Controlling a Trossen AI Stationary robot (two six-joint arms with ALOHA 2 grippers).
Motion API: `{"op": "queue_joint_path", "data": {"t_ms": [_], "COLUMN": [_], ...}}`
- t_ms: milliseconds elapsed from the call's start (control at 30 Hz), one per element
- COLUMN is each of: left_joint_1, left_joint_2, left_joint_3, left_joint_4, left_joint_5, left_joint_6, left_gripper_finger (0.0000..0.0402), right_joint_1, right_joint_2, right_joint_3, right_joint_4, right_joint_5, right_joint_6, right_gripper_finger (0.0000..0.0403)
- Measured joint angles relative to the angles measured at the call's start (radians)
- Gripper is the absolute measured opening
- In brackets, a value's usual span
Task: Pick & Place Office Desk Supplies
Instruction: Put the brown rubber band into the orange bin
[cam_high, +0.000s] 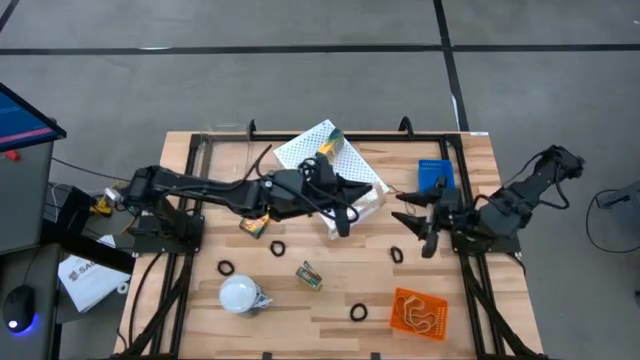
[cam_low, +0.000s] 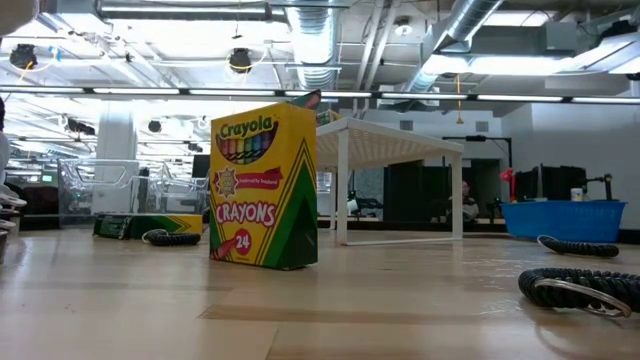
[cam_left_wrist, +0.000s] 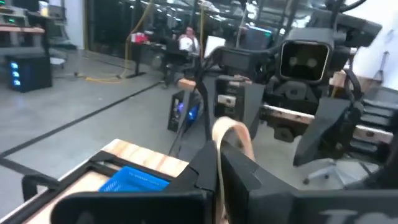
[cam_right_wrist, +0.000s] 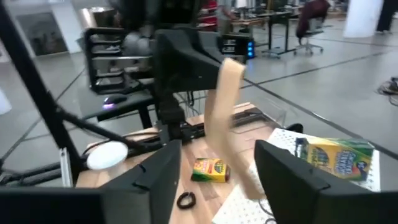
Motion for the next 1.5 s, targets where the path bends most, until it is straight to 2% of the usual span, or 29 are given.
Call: {"op": "queue_joint_path", "data": {"t_ms": [200,300,400,500,733,1000,1500], "left_joint_1": [-0.01,-0.01,-0.01,-0.009,-0.02,-0.024,-0.029], "left_joint_2": [0.034,0.035,0.035,0.035,0.035,0.035,0.034], "left_joint_3": [0.051,0.052,0.052,0.052,0.052,0.052,0.051], "left_joint_4": [0.004,0.004,0.002,0.001,0.002,-0.007,-0.041], "left_joint_5": [0.0,-0.002,-0.006,-0.006,-0.005,0.029,0.079], "left_joint_6": [-0.001,-0.001,0.001,0.001,-0.004,-0.03,-0.083], "left_gripper_finger": [0.0,0.0,0.0,0.0,0.0,0.0,0.0], "right_joint_1": [-0.059,-0.078,-0.094,-0.109,-0.123,-0.139,-0.142], "right_joint_2": [0.01,0.015,0.016,0.021,0.035,0.058,0.076], "right_joint_3": [0.0,0.0,0.0,0.0,0.0,0.0,0.0], "right_joint_4": [0.005,0.013,0.031,0.067,0.13,0.273,0.377], "right_joint_5": [-0.005,-0.066,-0.135,-0.158,-0.16,-0.161,-0.188], "right_joint_6": [0.02,0.019,0.019,0.011,-0.048,-0.214,-0.247], "right_gripper_finger": [0.0262,0.027,0.0271,0.0271,0.0271,0.0271,0.0271]}}
